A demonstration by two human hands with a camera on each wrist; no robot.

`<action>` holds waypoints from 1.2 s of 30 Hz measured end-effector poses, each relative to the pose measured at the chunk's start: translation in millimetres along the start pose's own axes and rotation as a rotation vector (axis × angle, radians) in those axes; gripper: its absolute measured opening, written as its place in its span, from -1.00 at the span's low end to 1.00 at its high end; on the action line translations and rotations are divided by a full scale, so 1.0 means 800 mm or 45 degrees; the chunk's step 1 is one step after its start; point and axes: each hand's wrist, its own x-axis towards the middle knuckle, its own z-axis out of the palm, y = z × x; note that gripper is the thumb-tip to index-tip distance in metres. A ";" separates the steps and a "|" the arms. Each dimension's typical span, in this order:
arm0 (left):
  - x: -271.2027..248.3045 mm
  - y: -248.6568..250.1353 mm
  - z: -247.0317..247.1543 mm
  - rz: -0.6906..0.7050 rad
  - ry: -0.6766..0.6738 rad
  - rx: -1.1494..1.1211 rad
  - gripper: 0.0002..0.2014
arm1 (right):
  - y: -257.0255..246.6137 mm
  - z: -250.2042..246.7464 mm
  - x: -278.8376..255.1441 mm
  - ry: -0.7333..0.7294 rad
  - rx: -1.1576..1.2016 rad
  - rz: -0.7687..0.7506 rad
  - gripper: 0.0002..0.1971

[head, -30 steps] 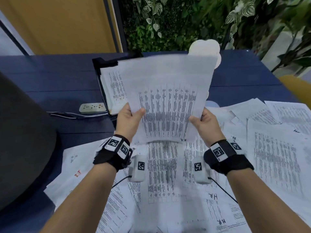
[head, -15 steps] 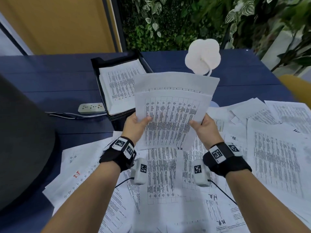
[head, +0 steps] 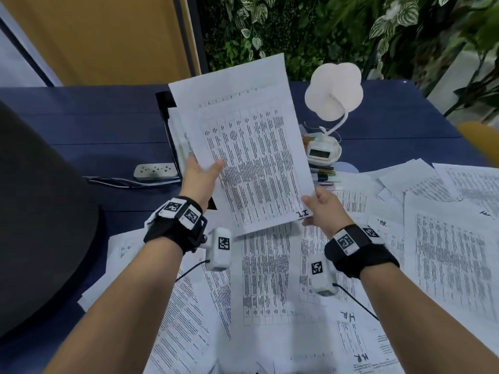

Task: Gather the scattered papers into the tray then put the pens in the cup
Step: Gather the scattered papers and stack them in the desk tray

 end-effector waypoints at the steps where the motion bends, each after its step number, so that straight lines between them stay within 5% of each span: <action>1: 0.003 -0.003 -0.005 -0.007 0.022 0.017 -0.25 | -0.005 0.004 0.004 -0.008 0.014 -0.016 -0.77; 10: 0.016 -0.014 -0.052 0.065 -0.045 0.734 -0.58 | -0.050 0.046 0.062 -0.008 0.031 -0.087 -0.74; 17: 0.056 0.021 -0.065 0.266 0.107 1.303 -0.47 | -0.088 0.080 0.114 0.037 0.003 -0.137 -0.66; 23: 0.076 0.039 -0.060 0.149 0.123 1.485 -0.47 | -0.099 0.102 0.149 0.176 -0.113 -0.221 -0.72; 29: 0.122 0.003 -0.073 0.208 -0.031 2.017 -0.52 | -0.087 0.112 0.169 0.223 -0.790 -0.265 -0.62; 36: 0.132 -0.004 -0.074 0.225 -0.065 2.261 -0.66 | -0.089 0.119 0.163 0.235 -1.490 -0.314 -0.77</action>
